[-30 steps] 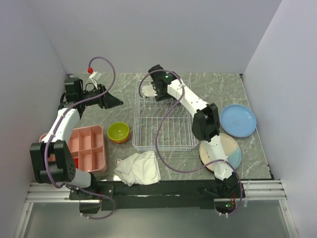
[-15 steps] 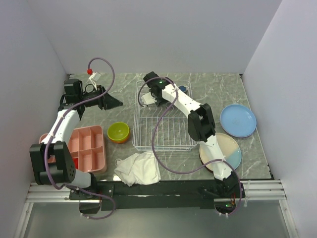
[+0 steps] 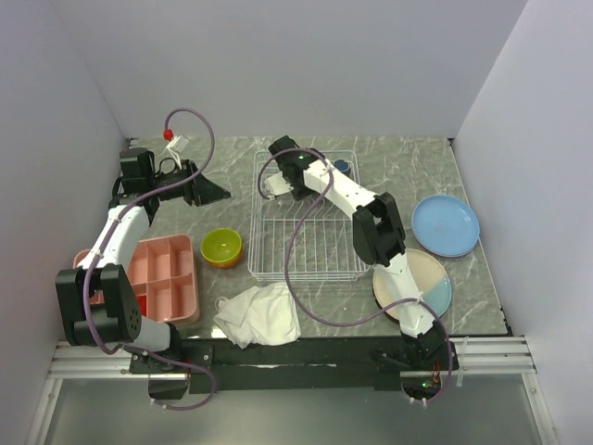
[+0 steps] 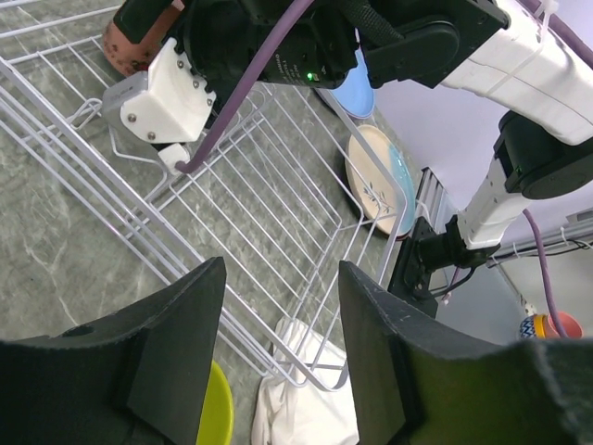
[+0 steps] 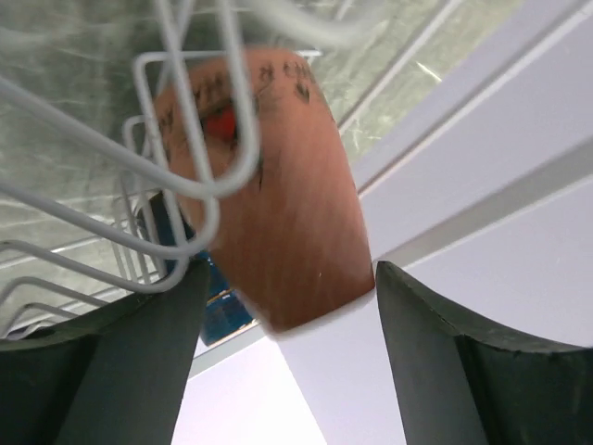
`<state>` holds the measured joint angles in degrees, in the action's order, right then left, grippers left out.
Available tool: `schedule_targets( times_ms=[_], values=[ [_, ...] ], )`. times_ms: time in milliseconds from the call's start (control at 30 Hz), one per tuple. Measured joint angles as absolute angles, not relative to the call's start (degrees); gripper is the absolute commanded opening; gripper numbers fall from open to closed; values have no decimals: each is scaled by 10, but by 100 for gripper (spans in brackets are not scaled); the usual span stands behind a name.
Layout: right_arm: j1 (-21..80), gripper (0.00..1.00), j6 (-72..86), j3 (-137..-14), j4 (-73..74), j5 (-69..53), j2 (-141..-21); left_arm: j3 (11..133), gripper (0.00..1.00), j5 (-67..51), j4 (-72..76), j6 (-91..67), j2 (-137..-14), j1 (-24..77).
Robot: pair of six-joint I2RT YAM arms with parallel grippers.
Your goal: Load the mixed dishes into the dish rack
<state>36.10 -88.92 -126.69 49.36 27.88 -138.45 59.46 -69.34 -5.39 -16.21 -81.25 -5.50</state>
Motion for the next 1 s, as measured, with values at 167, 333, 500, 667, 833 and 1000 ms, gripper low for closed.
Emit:
schedule_targets(
  times_ms=[167, 333, 500, 667, 833, 1000],
  values=[
    [359, 82, -882, -1263, 473, 279, -1380, 595, 65, -689, -54, -161, -809, -55],
    [357, 82, -866, -1263, 460, 274, -1373, 609, 71, -684, -65, -149, -805, -57],
    [357, 82, -836, -1263, 463, 273, -1338, 687, 74, -659, -187, -46, -817, -65],
    [356, 84, -766, -1263, 479, 261, -1278, 780, 72, -606, -382, 163, -851, -68],
    [350, 90, -632, -1263, 489, 224, -1218, 717, 70, -508, -518, 361, -805, -35],
    [318, 89, -404, -1249, 474, 134, -1149, 581, 70, -422, -538, 455, -682, 43]
  ],
)
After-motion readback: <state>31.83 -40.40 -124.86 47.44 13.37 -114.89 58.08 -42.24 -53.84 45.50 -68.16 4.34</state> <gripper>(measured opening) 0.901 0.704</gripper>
